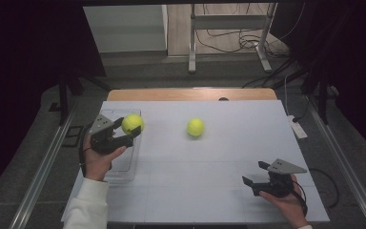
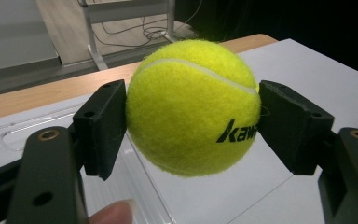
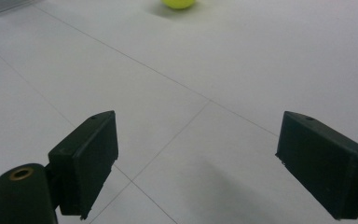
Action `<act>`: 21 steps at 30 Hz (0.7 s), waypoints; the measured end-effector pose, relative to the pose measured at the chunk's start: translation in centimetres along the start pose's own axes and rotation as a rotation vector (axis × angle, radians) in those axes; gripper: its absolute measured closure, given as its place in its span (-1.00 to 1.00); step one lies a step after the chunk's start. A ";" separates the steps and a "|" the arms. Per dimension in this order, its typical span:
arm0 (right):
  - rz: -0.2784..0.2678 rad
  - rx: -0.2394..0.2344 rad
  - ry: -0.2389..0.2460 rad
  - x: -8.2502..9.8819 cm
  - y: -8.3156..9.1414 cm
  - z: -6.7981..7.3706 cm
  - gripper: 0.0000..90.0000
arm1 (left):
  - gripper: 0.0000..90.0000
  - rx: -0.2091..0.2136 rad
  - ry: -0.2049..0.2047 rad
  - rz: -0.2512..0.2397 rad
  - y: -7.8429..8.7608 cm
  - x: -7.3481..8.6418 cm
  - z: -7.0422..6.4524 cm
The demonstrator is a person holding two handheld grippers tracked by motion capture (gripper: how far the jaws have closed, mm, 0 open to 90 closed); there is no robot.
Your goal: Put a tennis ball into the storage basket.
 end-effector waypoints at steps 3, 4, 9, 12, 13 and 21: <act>0.001 0.000 0.000 0.0 0.0 0.0 -0.71 | -0.38 -0.005 0.000 0.001 0.1 0.0 0.2; 0.001 0.000 0.000 0.0 0.0 0.0 -0.71 | -0.38 -0.008 0.000 0.002 0.1 0.0 0.3; 0.002 0.001 0.000 0.0 0.0 0.0 -0.71 | -0.38 -0.022 0.006 0.001 0.1 0.1 0.8; 0.002 0.001 0.000 0.0 0.0 0.0 -0.71 | -0.38 -0.028 0.010 -0.001 0.2 0.1 1.0; 0.002 0.001 0.000 0.0 0.0 0.0 -0.71 | -0.38 -0.034 0.011 -0.001 0.3 0.1 1.2; 0.002 0.000 0.000 0.0 -0.1 0.0 -0.71 | -0.38 -0.059 0.021 0.003 0.5 0.3 2.1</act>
Point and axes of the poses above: each handheld gripper's, and its own axes: y roughly backward along the jaws, x roughly out of its underside, z roughly to its left, the point moved 7 cm from there along -y, roughly forward along the jaws, and after that the axes turned 10 degrees about -z, right-handed, at the moved point
